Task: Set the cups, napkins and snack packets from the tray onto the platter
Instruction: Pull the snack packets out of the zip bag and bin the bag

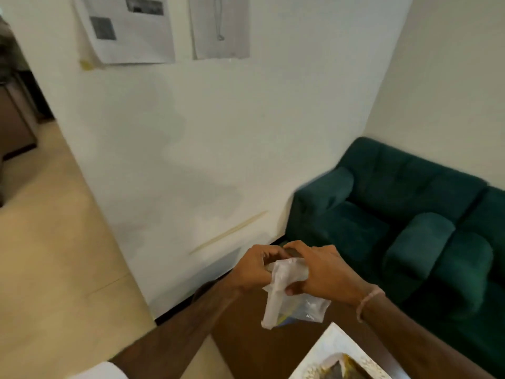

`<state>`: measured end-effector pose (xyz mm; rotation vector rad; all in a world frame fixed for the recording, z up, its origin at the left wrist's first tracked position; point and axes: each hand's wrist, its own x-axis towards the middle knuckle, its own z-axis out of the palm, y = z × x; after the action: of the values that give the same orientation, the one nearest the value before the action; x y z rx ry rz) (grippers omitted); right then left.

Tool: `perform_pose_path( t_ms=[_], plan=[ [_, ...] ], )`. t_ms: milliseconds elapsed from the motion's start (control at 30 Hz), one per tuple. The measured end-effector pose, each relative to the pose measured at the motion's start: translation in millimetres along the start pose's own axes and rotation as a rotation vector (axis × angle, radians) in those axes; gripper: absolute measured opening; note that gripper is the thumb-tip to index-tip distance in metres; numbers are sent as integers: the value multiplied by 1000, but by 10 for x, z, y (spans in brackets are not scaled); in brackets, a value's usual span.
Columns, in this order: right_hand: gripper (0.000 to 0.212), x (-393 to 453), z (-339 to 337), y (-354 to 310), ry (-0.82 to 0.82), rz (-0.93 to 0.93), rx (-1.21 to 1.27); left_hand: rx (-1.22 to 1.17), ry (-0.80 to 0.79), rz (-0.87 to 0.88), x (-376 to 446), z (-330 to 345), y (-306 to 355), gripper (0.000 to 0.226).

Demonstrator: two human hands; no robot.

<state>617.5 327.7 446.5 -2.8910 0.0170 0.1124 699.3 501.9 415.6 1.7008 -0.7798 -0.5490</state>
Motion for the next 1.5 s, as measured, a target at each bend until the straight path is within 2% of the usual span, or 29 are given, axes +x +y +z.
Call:
perform_pose_path(
  t_ms=[200, 333, 400, 467, 600, 733, 800, 867, 967, 1067, 1167, 1300, 1433, 1500],
  plan=[
    [52, 1257, 637, -102, -119, 32, 177, -274, 39, -245, 175, -833, -972, 54],
    [45, 2103, 1323, -130, -153, 69, 285, -229, 38, -428, 371, -1222, -1765, 50],
    [42, 2475, 1727, -104, -220, 128, 393, -214, 55, -522, 492, -1367, -2212, 58],
    [39, 2763, 2091, -88, -293, 187, 498, -136, 145, -596, 583, -1476, -2635, 64],
    [47, 3272, 2988, 75, -372, 326, 699, -118, 303, -762, 822, -1619, -3682, 50],
    [48, 3676, 3917, 296, -437, 322, 745, -166, 456, -913, 1082, -1731, -4788, 48],
    [39, 3868, 4341, 391, -481, 318, 735, -148, 472, -957, 1240, -1756, -5284, 47],
    [20, 4104, 4836, 472, -529, 342, 716, -116, 461, -1007, 1389, -1735, -5828, 41],
    [12, 4506, 5520, 579, -549, 403, 639, -77, 424, -1015, 1601, -1704, -6549, 31],
    [21, 4877, 6209, 658, -571, 444, 503, -53, 366, -1039, 1771, -1654, -7198, 33],
    [33, 5120, 6780, 760, -623, 523, 442, -93, 290, -1079, 1824, -1585, -7664, 27],
    [38, 5263, 7452, 786, -668, 545, 347, -164, 195, -901, 1673, -1521, -8071, 39],
    [47, 5265, 7879, 752, -750, 599, 371, -1, 90, -885, 1546, -1516, -8210, 90],
    [51, 5235, 7942, 757, -789, 599, 359, -3, 58, -888, 1532, -1560, -8240, 81]
  ],
)
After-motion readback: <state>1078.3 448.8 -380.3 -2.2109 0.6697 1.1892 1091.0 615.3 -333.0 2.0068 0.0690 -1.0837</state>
